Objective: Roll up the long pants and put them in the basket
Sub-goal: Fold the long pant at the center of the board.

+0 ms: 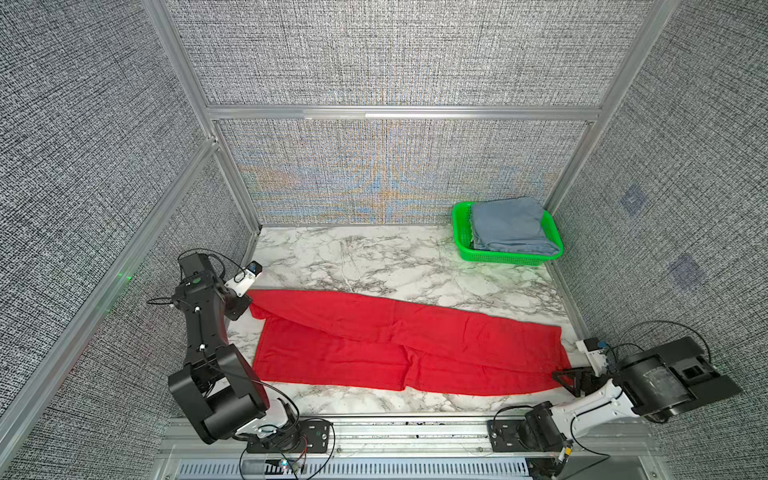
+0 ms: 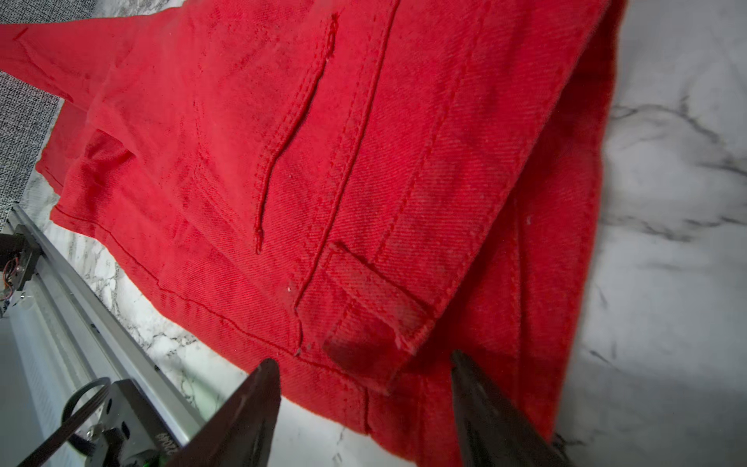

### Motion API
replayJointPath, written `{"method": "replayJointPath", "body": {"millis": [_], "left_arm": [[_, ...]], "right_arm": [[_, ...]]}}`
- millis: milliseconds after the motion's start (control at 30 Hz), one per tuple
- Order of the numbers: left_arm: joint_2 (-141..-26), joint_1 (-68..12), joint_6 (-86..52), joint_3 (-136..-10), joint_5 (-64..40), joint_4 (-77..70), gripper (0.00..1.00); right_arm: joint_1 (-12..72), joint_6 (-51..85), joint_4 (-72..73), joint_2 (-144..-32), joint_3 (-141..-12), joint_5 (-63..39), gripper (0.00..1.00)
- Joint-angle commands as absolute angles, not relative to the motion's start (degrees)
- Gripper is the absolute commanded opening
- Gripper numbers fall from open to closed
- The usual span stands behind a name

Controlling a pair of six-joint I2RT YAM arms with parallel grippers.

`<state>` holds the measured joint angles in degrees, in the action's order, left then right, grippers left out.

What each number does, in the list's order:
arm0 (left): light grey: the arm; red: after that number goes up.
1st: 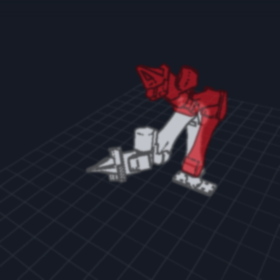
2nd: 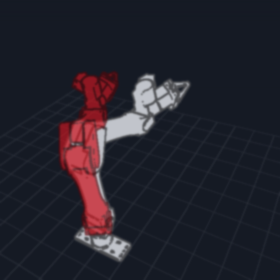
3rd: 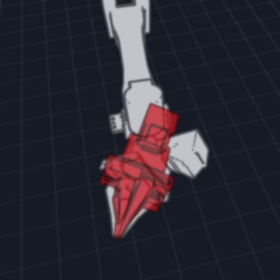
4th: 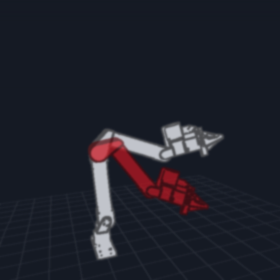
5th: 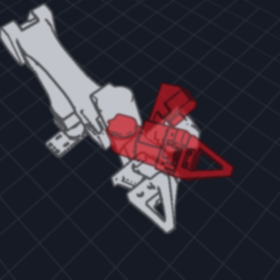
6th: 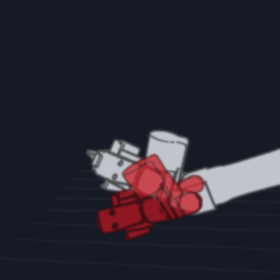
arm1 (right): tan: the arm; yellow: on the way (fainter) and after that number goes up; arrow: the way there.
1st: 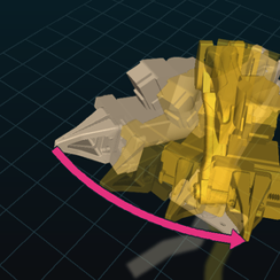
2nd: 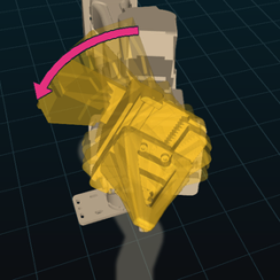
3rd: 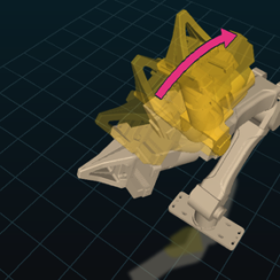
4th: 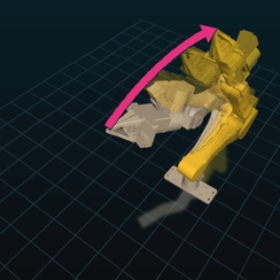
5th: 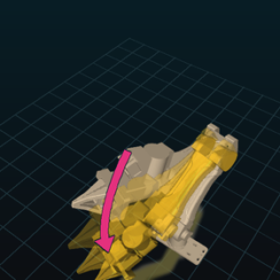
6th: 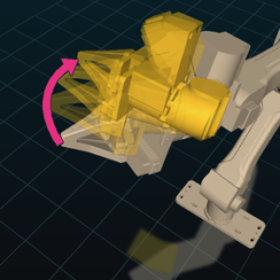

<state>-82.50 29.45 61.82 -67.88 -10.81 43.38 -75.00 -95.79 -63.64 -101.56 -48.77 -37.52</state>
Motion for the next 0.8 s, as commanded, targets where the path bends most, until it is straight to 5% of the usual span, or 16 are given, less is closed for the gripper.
{"method": "replayJointPath", "body": {"millis": [0,400,767], "left_arm": [[-82.69,29.53,61.08,-68.20,-10.72,42.93,0.02],[-83.11,29.53,61.37,-67.02,-10.11,41.75,0.03],[-83.15,29.53,61.66,-66.31,-9.54,40.87,0.02]], "right_arm": [[-74.63,-97.69,-66.17,-102.04,-49.04,-37.35,0.70],[-72.16,-96.55,-66.01,-101.08,-48.98,-37.35,0.50],[-72.16,-95.19,-65.19,-101.21,-49.55,-36.91,0.14]]}}
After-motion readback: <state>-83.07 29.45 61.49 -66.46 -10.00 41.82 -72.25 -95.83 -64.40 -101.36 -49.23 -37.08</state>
